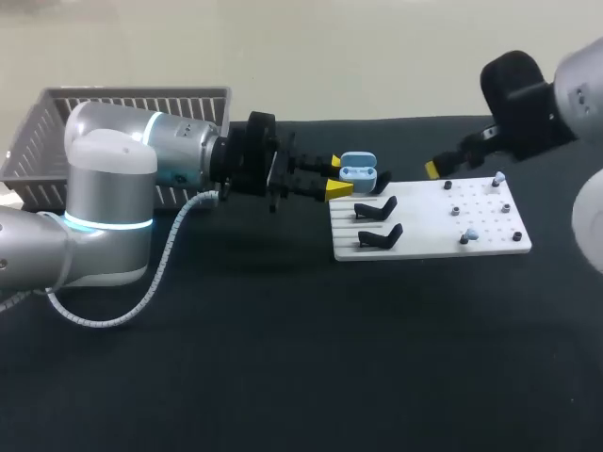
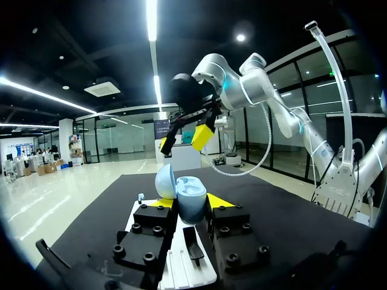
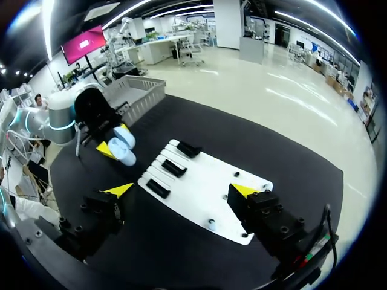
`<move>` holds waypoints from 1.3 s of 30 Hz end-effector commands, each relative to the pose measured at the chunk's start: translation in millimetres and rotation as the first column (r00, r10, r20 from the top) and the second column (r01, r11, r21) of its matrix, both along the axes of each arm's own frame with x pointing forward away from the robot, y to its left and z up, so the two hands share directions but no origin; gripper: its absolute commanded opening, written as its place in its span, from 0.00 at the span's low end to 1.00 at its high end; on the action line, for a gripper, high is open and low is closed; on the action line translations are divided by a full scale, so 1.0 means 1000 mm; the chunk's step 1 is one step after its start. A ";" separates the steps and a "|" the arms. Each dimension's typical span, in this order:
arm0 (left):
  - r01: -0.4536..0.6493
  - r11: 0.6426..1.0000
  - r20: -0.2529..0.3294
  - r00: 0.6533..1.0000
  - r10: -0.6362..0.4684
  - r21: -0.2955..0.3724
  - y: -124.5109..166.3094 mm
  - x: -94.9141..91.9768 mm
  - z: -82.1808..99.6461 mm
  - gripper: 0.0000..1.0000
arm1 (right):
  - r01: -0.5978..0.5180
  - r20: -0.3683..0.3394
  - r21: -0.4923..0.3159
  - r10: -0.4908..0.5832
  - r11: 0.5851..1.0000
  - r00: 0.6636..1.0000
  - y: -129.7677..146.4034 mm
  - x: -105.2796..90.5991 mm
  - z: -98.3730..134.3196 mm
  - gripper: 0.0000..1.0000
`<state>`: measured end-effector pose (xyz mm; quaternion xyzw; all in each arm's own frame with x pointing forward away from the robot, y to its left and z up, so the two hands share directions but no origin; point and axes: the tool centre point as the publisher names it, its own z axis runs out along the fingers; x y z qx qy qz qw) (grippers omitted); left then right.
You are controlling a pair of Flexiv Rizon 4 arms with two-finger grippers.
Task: Pick up each earbud case from the left stands, insert the matching earbuds, close the lid, and place the case in the box.
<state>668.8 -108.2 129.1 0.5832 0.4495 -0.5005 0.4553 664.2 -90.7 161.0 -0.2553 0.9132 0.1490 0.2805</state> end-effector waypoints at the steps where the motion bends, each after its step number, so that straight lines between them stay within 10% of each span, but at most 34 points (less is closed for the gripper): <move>1: -0.001 1.000 0.002 1.000 0.001 -0.003 0.000 0.000 -0.001 0.00 | 0.213 0.069 -0.343 -0.202 0.915 0.977 -0.011 0.010 0.001 1.00; 18: -0.001 1.000 0.002 1.000 0.001 -0.003 0.000 0.000 -0.001 0.00 | 0.148 -0.023 -0.605 -0.203 0.783 0.979 -0.052 0.053 -0.051 1.00; 39: -0.001 1.000 0.002 1.000 0.001 -0.003 0.000 0.000 -0.001 0.00 | 0.168 -0.016 -0.597 -0.221 0.784 0.975 -0.057 0.060 -0.059 1.00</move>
